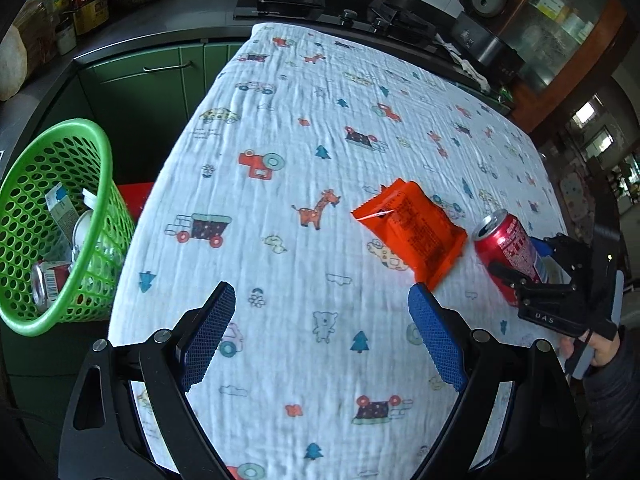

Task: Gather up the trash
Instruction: 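Grasp the orange snack bag with the left tool while the right tool grasps the red Coke can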

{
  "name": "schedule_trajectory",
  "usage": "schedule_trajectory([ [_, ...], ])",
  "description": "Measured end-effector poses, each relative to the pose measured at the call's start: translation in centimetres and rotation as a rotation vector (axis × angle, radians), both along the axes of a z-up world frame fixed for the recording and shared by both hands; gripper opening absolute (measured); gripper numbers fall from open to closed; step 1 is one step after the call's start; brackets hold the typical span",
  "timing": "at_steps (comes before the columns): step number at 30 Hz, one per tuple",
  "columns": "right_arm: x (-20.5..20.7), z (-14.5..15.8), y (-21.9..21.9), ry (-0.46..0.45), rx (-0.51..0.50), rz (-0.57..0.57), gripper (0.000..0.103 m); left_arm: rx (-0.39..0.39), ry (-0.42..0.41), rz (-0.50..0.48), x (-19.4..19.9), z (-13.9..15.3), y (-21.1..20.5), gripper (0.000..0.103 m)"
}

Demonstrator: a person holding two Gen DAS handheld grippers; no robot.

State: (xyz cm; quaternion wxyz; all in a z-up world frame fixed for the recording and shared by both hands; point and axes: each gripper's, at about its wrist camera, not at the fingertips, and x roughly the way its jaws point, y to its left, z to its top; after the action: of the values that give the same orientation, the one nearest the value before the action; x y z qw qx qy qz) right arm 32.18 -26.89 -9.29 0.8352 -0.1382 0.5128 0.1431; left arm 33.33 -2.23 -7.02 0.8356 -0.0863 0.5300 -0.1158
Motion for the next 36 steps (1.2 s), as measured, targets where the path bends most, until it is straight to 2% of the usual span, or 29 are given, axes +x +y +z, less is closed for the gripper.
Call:
schedule_trajectory([
  [8,-3.8,1.3,-0.6,-0.02,0.084,-0.041,0.062,-0.051,0.059,0.036,1.9,-0.9,-3.6,0.087],
  [21,-8.1,2.1,-1.8,-0.046,0.171,-0.079,0.062,-0.107,0.138,0.198,5.1,-2.8,-7.5,0.087],
  [23,-8.3,2.1,-2.0,-0.045,0.181,-0.084,0.062,-0.079,0.136,0.214,5.5,-2.9,-8.2,0.087],
  [29,-8.8,2.0,-2.3,-0.044,0.191,-0.096,0.062,-0.1,0.179,0.264,6.7,-3.9,-9.2,0.087],
  [36,-9.0,2.0,-2.6,-0.044,0.205,-0.107,0.062,-0.065,0.22,0.314,7.6,-5.2,-10.1,0.087],
])
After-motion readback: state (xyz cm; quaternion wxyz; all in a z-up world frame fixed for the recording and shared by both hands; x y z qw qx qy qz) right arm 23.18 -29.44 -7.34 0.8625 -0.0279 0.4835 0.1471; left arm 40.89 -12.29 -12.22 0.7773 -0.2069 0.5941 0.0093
